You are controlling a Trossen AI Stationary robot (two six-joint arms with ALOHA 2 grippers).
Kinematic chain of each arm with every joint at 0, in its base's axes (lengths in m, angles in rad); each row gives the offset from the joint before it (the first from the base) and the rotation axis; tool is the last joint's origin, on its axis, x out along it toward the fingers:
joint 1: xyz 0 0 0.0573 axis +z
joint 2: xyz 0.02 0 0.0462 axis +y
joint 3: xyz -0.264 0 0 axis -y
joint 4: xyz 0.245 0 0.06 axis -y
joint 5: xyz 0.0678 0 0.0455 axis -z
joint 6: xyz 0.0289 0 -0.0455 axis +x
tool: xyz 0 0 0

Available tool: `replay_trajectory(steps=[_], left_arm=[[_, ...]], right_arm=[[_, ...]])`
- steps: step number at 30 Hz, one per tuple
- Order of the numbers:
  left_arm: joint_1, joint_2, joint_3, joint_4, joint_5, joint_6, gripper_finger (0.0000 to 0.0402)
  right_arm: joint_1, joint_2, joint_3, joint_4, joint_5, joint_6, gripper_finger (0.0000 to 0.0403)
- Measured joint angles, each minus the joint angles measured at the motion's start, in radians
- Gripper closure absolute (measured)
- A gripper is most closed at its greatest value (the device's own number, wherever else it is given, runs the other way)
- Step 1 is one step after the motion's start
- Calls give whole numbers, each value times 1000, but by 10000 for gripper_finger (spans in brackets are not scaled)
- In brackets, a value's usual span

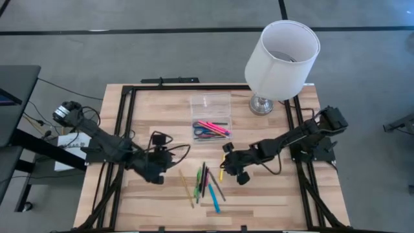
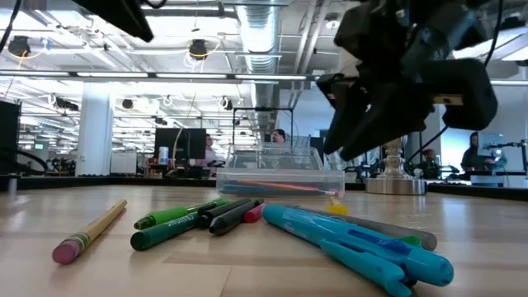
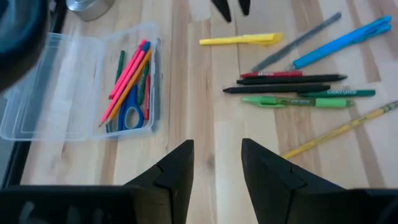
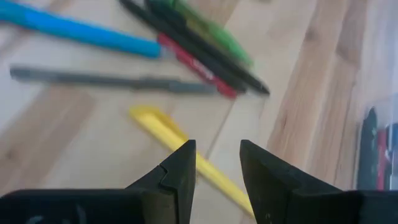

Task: Pick & place school supplies into a supply box
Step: Put the yellow pen into the supply box

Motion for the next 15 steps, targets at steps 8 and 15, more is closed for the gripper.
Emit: replay_trajectory(steps=[8, 15], left_arm=[[-108, 2, -15, -43, -113, -163, 272], [-147, 2, -15, -51, -158, -208, 272]], right_arm=[[-12, 123, 134, -230, 2, -104, 285], [-11, 186, 228, -319, 53, -155, 285]])
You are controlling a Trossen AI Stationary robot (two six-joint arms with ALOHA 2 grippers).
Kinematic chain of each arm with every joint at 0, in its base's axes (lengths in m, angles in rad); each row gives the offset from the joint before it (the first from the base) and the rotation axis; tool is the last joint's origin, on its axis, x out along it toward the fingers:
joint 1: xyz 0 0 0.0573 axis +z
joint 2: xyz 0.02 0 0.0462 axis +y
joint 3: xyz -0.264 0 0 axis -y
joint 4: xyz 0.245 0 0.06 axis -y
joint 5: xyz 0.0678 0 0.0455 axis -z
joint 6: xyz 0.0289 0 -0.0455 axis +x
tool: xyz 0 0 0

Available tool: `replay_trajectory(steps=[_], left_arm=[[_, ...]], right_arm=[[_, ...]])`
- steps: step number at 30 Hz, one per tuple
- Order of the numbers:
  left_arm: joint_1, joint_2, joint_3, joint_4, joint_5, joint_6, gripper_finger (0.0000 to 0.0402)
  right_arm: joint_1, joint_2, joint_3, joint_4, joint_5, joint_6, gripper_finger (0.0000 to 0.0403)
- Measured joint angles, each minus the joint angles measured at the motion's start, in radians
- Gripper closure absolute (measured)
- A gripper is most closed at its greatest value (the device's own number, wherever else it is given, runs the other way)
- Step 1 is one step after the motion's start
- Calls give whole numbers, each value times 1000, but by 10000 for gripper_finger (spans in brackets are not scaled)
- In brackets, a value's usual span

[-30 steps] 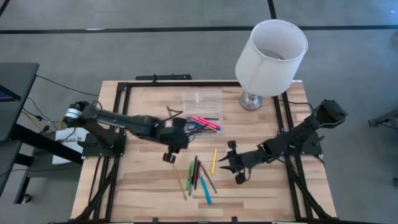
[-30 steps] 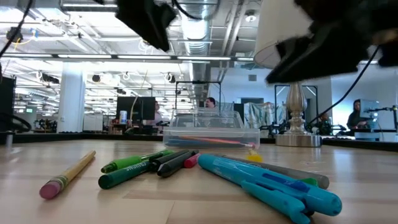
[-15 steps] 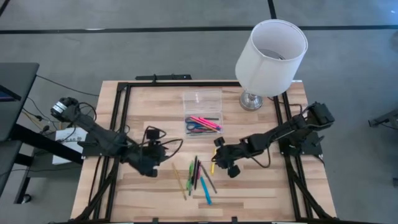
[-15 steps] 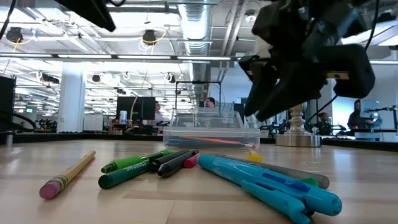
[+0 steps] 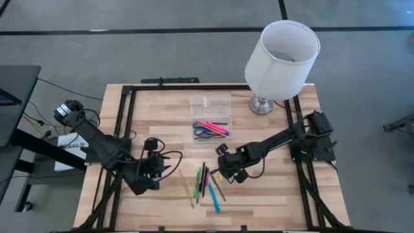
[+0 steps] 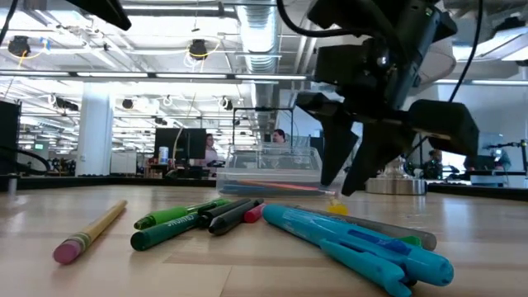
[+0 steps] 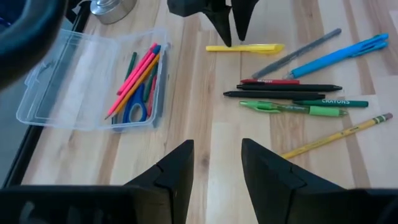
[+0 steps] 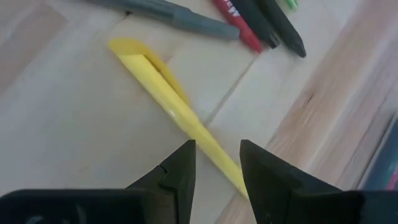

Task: Pick & place school supplies into a supply box
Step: Put the yellow pen into the supply box

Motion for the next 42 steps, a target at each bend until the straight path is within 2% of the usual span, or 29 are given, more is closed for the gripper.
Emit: replay_trajectory(steps=[9, 14, 22, 29, 36, 42], left_arm=[[-7, 0, 0, -34, -1, -51, 272], [-16, 0, 0, -34, -38, -51, 272], [-49, 0, 0, -41, -57, -75, 272], [-74, 10, 1, -45, -70, -104, 272], [-94, 9, 1, -61, -73, -143, 272], [-117, 9, -41, -45, -72, -167, 272]], right_arm=[[0, 1, 14, -43, 2, -79, 285], [-6, 8, 14, -39, 2, -124, 285], [-24, 53, 20, -32, 0, -146, 285], [-32, 87, 83, -112, -8, -124, 287], [-54, 159, 172, -236, -90, -42, 341], [-53, 182, 187, -278, -94, 44, 393]])
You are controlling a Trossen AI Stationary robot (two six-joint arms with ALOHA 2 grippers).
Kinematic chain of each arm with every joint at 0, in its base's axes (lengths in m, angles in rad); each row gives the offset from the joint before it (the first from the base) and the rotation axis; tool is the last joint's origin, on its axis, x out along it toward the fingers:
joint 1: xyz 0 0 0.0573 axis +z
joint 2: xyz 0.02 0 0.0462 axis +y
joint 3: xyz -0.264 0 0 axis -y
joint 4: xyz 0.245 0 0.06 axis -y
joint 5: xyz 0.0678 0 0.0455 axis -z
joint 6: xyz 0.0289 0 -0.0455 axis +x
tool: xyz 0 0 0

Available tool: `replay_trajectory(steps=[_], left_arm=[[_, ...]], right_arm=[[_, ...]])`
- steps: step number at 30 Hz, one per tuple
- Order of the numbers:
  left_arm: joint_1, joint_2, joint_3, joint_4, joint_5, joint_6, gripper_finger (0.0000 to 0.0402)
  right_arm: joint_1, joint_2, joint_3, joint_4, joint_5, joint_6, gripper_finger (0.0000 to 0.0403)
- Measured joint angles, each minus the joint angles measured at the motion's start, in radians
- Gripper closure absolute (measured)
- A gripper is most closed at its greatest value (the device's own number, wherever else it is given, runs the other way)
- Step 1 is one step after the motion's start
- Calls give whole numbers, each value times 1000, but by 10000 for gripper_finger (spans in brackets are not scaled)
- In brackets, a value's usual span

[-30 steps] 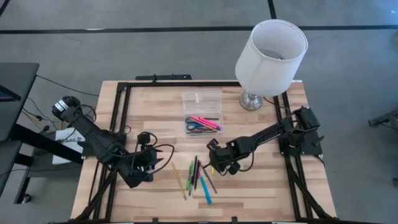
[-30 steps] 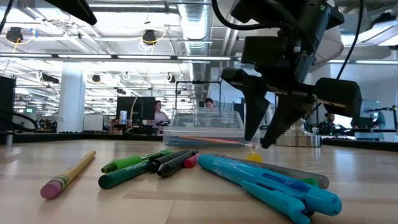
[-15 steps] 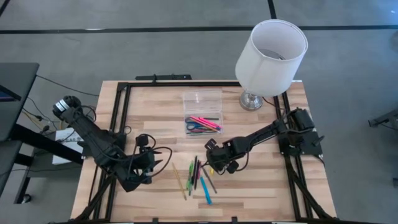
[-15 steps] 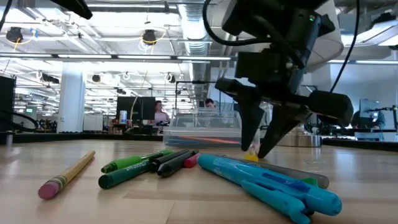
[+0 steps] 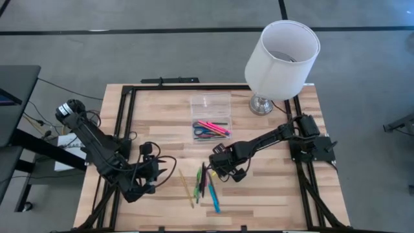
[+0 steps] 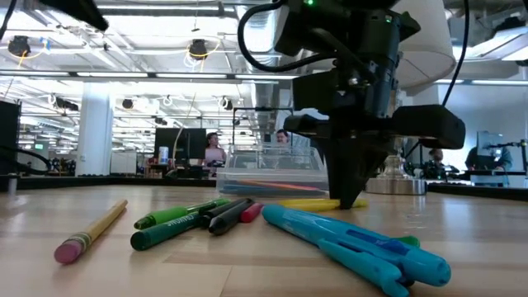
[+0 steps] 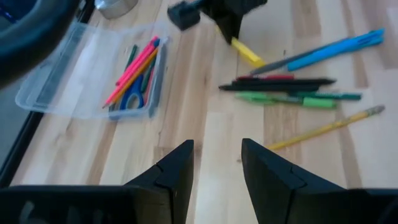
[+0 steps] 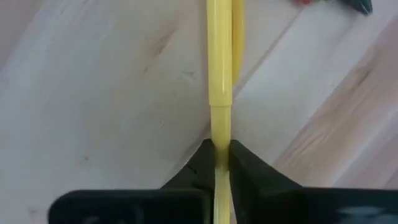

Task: Pick & place school supplies into a supply box
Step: Put the yellow pen into the supply box

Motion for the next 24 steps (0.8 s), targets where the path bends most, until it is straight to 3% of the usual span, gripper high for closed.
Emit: replay_trajectory(steps=[7, 14, 24], left_arm=[[-4, 0, -106, 13, 1, -88, 272], [-5, 0, -183, 34, 27, -156, 272], [-7, 0, -220, 99, 23, -141, 272]], right_arm=[[-1, -10, -3, -18, -10, 273, 375], [11, -19, -5, -74, -17, 611, 395], [43, -19, -6, -82, 12, 851, 390]])
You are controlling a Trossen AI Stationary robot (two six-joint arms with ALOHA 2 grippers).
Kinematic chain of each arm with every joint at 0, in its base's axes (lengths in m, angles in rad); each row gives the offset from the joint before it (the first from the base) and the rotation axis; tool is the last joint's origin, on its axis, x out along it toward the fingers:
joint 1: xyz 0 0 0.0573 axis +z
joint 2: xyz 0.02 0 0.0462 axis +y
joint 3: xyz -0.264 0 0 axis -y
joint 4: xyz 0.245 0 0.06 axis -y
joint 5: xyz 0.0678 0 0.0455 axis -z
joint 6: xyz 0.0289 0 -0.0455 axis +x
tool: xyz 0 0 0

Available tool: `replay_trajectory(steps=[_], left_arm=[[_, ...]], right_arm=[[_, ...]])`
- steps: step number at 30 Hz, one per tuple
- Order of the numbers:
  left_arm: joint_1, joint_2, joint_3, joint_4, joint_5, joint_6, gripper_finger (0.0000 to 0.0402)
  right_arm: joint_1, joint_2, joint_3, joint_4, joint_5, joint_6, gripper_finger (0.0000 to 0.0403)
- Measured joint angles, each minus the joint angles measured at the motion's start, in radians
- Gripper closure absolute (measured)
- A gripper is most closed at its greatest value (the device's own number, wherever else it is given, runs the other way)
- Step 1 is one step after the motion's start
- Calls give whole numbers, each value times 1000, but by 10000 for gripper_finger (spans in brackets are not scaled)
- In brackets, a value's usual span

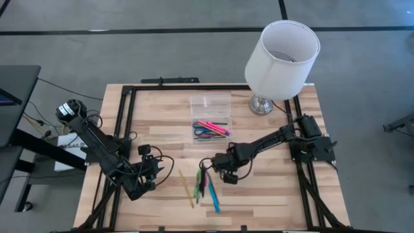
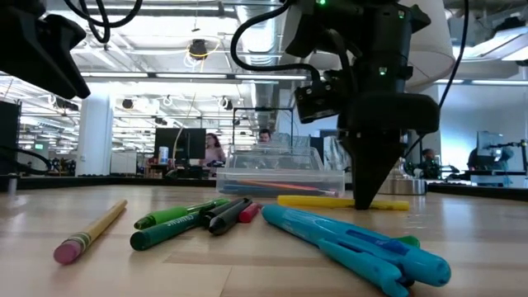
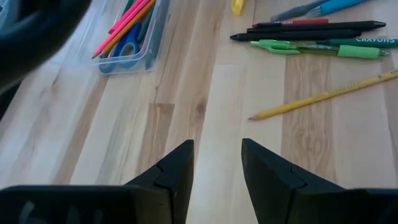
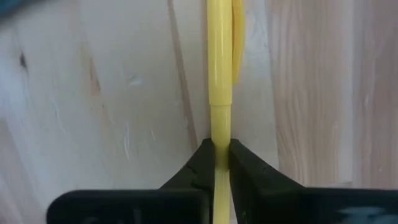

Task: Pick & place school supplies into a supply box
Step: Put the yellow pen into the supply box

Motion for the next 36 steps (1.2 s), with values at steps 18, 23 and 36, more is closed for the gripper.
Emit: replay_trajectory(steps=[18, 23, 36], left_arm=[[0, 0, 0, 4, -4, 41, 271], [0, 0, 0, 8, -4, 41, 271], [0, 0, 0, 31, -4, 41, 272]], right_arm=[[1, 8, 63, -79, 17, 51, 397], [3, 9, 155, -172, 34, 4, 399], [-122, 8, 348, -327, 209, -148, 397]])
